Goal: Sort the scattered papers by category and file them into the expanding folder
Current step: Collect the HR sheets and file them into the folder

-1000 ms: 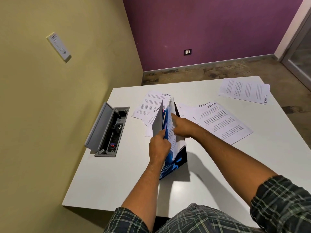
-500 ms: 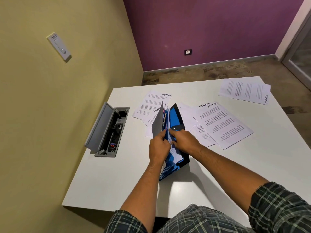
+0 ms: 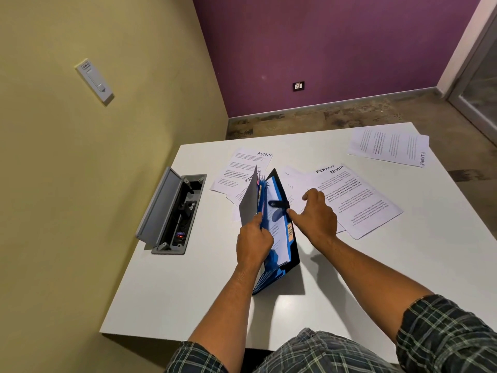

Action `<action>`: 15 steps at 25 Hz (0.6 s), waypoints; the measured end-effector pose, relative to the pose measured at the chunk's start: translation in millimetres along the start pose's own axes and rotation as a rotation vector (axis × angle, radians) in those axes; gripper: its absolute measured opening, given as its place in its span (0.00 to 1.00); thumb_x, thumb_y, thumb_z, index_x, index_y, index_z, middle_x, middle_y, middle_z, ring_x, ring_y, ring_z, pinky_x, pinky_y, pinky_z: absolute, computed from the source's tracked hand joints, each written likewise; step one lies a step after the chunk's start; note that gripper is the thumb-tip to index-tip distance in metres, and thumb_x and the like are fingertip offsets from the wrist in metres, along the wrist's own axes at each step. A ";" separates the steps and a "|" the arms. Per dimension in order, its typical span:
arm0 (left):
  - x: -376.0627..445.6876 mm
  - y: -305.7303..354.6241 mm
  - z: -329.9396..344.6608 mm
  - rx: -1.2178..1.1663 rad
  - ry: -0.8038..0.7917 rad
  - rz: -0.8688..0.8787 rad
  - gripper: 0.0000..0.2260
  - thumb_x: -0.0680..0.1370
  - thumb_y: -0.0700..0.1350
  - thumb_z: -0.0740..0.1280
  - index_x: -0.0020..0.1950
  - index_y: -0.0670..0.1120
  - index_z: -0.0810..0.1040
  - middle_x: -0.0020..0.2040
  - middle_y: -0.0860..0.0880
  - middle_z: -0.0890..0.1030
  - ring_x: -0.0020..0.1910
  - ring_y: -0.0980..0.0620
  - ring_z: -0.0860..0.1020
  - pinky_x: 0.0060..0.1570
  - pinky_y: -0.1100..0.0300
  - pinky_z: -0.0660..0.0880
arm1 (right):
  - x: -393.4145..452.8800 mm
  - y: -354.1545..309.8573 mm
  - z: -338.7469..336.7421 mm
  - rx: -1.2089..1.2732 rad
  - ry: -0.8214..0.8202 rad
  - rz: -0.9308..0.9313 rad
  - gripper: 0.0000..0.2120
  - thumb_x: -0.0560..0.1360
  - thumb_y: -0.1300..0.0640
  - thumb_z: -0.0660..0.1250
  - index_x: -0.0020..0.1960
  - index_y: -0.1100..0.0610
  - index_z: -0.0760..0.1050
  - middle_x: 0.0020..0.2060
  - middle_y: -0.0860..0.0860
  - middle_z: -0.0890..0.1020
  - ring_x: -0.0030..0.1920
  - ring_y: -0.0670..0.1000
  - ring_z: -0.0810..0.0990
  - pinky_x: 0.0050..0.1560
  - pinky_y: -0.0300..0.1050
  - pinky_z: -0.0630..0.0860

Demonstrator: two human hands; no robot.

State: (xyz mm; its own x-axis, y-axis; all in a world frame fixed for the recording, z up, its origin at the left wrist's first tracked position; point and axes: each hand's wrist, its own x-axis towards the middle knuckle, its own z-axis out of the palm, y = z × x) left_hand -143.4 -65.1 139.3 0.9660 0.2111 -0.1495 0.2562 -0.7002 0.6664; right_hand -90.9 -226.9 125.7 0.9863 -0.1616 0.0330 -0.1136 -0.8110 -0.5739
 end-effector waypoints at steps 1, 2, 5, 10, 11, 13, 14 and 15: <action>-2.3 1.2 0.8 0.008 -0.002 0.003 0.21 0.80 0.43 0.61 0.74 0.47 0.70 0.61 0.45 0.81 0.55 0.45 0.80 0.46 0.60 0.77 | 1.2 3.0 0.7 0.014 -0.032 0.037 0.25 0.74 0.39 0.69 0.61 0.54 0.68 0.53 0.50 0.78 0.43 0.57 0.80 0.37 0.45 0.72; -3.7 1.4 2.0 0.012 0.000 0.001 0.21 0.80 0.44 0.61 0.74 0.47 0.70 0.62 0.45 0.80 0.56 0.45 0.80 0.47 0.59 0.77 | 1.9 6.4 3.2 0.005 -0.077 0.054 0.26 0.75 0.38 0.67 0.64 0.54 0.68 0.53 0.51 0.81 0.46 0.58 0.82 0.40 0.47 0.76; -6.9 1.7 4.2 -0.017 0.002 0.014 0.21 0.81 0.48 0.60 0.75 0.47 0.69 0.64 0.47 0.79 0.56 0.48 0.80 0.50 0.56 0.80 | 0.7 14.7 14.8 -0.023 -0.175 0.054 0.24 0.82 0.41 0.57 0.69 0.56 0.68 0.54 0.56 0.84 0.52 0.60 0.82 0.48 0.50 0.78; -10.6 -0.3 6.7 -0.008 -0.075 0.029 0.22 0.81 0.45 0.60 0.75 0.48 0.69 0.65 0.48 0.79 0.56 0.49 0.81 0.53 0.59 0.80 | 0.9 21.5 26.0 -0.007 -0.314 0.043 0.22 0.81 0.45 0.62 0.67 0.59 0.70 0.56 0.59 0.83 0.54 0.61 0.82 0.51 0.52 0.79; -11.6 -0.5 7.5 0.033 -0.100 0.021 0.23 0.80 0.44 0.61 0.76 0.49 0.68 0.65 0.48 0.79 0.56 0.48 0.81 0.55 0.55 0.81 | 0.3 22.3 28.6 0.015 -0.330 0.041 0.23 0.80 0.46 0.64 0.68 0.59 0.70 0.57 0.59 0.82 0.54 0.61 0.82 0.52 0.52 0.80; -12.4 -2.0 10.8 0.126 -0.123 0.025 0.23 0.79 0.44 0.62 0.75 0.49 0.68 0.65 0.48 0.79 0.56 0.48 0.81 0.55 0.52 0.81 | -2.8 21.6 31.6 0.057 -0.330 0.055 0.23 0.80 0.48 0.64 0.70 0.59 0.70 0.59 0.59 0.82 0.56 0.61 0.82 0.53 0.50 0.79; -13.3 -2.9 12.2 0.170 -0.122 0.037 0.23 0.79 0.45 0.62 0.75 0.49 0.69 0.65 0.48 0.79 0.56 0.47 0.81 0.54 0.52 0.82 | -5.0 22.5 34.4 0.075 -0.340 0.052 0.22 0.80 0.48 0.64 0.70 0.59 0.70 0.59 0.59 0.82 0.55 0.60 0.82 0.52 0.49 0.78; -15.2 -3.2 13.1 0.215 -0.120 0.048 0.22 0.79 0.45 0.62 0.74 0.48 0.69 0.64 0.48 0.80 0.55 0.47 0.81 0.54 0.52 0.82 | -7.5 23.3 37.6 0.095 -0.361 0.039 0.22 0.79 0.47 0.66 0.68 0.58 0.71 0.57 0.58 0.83 0.54 0.59 0.82 0.50 0.48 0.79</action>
State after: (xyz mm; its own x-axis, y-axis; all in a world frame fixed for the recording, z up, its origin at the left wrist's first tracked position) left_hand -158.4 -75.0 129.8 0.9713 0.1002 -0.2156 0.1989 -0.8394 0.5059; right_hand -96.4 -223.4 81.3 0.9621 0.0306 -0.2710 -0.1573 -0.7494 -0.6432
